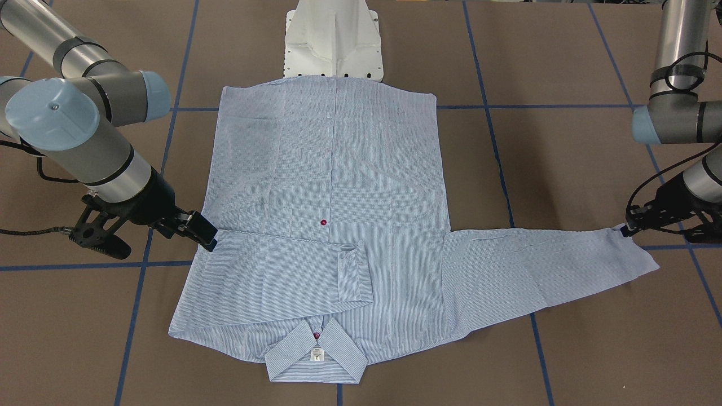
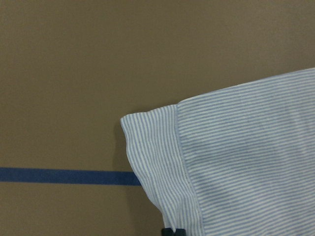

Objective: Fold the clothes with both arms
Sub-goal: 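Fold the cuff with the left gripper across the chest while the right arm withdraws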

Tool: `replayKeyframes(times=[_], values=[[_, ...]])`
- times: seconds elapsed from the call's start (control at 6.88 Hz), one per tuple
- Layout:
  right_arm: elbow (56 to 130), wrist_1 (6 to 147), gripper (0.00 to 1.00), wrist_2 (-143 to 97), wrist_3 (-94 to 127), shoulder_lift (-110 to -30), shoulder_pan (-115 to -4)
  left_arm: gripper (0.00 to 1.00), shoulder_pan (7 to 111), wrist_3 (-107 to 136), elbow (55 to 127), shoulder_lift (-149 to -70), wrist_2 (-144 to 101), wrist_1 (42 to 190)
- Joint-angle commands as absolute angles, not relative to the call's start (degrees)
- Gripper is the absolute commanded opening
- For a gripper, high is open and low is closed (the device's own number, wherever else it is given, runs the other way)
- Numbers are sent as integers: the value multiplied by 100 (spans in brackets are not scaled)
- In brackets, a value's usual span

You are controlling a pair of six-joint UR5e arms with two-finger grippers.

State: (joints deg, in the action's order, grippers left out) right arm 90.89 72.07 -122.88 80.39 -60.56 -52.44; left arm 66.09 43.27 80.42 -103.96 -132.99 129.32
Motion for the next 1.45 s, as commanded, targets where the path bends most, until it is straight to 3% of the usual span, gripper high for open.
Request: replayKeyframes(times=[0.0, 0.58, 0.87, 1.31], values=[[9149, 7207, 100, -12313, 7693, -6265, -5343, 0, 6514, 5039, 8621, -11611, -13289, 12125], [9474, 7172, 100, -12796, 7000, -7046, -5896, 0, 4354, 7521, 8343, -13592, -12282, 12146], [9598, 7146, 100, -13024, 6227, -7600, -6299, 0, 3913, 7777, 6995, -14917, -11736, 12364], [9536, 7198, 100, -13113, 5941, -7673, -6478, 0, 3464, 8165, 6557, -15240, -11041, 12788]])
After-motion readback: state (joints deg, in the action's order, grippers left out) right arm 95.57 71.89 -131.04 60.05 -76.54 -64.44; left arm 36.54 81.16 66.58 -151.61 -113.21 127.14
